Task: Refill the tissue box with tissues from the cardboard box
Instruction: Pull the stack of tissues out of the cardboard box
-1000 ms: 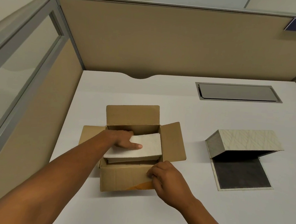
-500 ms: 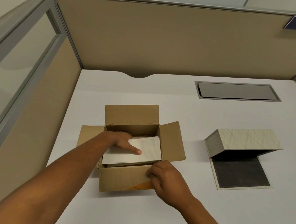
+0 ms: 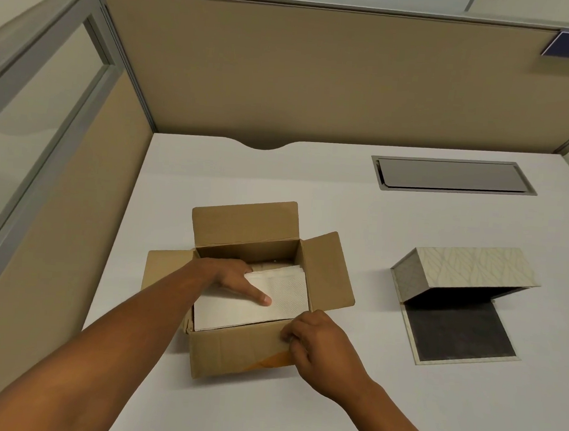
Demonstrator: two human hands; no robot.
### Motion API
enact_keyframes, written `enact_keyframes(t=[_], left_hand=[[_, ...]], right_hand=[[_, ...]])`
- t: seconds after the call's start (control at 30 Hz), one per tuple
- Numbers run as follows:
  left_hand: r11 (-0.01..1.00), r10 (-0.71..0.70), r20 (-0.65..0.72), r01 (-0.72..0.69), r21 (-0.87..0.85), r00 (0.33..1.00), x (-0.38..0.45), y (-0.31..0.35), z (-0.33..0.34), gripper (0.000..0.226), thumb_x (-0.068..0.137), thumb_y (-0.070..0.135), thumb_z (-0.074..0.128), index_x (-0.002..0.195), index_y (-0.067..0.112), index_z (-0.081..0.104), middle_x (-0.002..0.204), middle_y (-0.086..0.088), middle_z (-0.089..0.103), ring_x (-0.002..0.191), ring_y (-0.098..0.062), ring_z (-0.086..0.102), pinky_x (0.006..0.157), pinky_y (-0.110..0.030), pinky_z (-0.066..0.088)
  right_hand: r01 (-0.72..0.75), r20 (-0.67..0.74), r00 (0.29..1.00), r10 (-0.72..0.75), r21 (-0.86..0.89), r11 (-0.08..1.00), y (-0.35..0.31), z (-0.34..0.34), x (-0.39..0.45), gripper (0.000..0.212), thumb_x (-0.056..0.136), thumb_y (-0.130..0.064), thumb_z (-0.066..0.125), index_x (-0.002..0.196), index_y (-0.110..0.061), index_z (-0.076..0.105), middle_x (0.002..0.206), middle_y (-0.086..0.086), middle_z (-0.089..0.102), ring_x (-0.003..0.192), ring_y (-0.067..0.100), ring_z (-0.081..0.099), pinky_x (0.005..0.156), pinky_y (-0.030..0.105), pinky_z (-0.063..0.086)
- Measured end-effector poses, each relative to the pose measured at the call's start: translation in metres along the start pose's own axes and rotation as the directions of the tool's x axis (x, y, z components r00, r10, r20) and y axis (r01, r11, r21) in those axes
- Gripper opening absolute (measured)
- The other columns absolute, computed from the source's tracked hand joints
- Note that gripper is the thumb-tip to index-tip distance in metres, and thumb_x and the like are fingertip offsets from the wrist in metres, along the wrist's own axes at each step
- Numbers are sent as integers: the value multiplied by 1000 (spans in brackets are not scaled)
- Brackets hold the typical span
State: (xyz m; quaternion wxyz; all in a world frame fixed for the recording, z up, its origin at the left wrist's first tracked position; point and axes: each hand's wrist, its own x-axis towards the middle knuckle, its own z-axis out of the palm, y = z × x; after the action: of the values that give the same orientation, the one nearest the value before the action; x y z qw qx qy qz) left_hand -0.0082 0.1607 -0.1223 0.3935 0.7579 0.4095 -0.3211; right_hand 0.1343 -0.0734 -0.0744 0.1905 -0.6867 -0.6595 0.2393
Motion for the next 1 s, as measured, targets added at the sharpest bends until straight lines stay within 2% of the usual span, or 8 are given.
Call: enact_keyframes(t=[0.23, 0.37, 0.43, 0.57, 0.7, 0.8, 0.9, 1.0], left_hand=[[999, 32, 19, -32, 25, 999, -5, 4, -5, 129, 30, 99, 58, 136, 25, 52, 136, 3, 58, 118, -20, 56, 104, -42, 47], [996, 83, 51, -82, -37, 995, -15, 8, -7, 87, 57, 83, 67, 124, 28, 59, 121, 5, 65, 106, -15, 62, 97, -35, 53], [996, 78, 46, -76, -56, 996, -18, 9, -9, 76, 63, 77, 69, 120, 28, 60, 115, 4, 67, 101, -16, 65, 92, -33, 55], [994, 87, 13, -86, -67, 996, -21, 8, -15, 99, 39, 92, 67, 115, 29, 61, 110, 5, 69, 97, -16, 68, 92, -37, 57], [993, 91, -4, -91, -71, 996, -29, 5, -21, 100, 36, 92, 67, 114, 30, 61, 109, 6, 69, 98, -15, 67, 94, -38, 56], [987, 110, -12, -110, -114, 994, -34, 2, -20, 81, 48, 84, 71, 110, 33, 59, 111, 7, 67, 102, -15, 64, 97, -38, 53], [980, 123, -12, -123, -157, 992, -39, 2, -18, 53, 68, 66, 75, 107, 34, 58, 114, 6, 65, 104, -15, 63, 97, -35, 51], [972, 145, -31, -148, -182, 989, -41, 0, -19, 65, 61, 71, 75, 111, 32, 60, 114, 7, 67, 103, -13, 64, 96, -35, 52]], right_hand=[[-13, 35, 999, 13, -1, 1000, -2, -3, 3, 30, 94, -23, 45, 107, -22, 71, 106, -6, 68, 96, 9, 53, 82, 19, 45], [7, 64, 998, -5, -31, 1000, -3, -10, 10, 31, 92, -20, 44, 107, -20, 71, 104, -4, 67, 95, 12, 55, 80, 27, 49], [20, 34, 999, -18, -57, 998, -4, -12, 13, 31, 92, -22, 44, 109, -20, 70, 107, -4, 63, 94, 13, 56, 78, 30, 51], [104, 4, 995, -105, -180, 978, -10, -16, 17, 30, 95, -33, 45, 110, -24, 69, 110, -5, 63, 96, 16, 52, 78, 33, 49], [112, 83, 992, -93, -264, 958, -10, -10, 17, 45, 87, -56, 51, 123, -30, 59, 124, -6, 56, 119, 18, 42, 95, 42, 38], [116, 120, 989, -83, -301, 947, -11, 0, 14, 60, 82, -63, 58, 133, -33, 47, 137, -3, 45, 127, 20, 37, 100, 45, 34], [137, 110, 988, -105, -342, 930, -11, 6, 12, 61, 82, -59, 63, 133, -31, 45, 140, 1, 44, 127, 24, 39, 99, 48, 36], [128, 76, 991, -108, -357, 925, -11, 8, 12, 59, 82, -55, 65, 132, -32, 46, 138, 0, 46, 127, 24, 39, 100, 49, 34]])
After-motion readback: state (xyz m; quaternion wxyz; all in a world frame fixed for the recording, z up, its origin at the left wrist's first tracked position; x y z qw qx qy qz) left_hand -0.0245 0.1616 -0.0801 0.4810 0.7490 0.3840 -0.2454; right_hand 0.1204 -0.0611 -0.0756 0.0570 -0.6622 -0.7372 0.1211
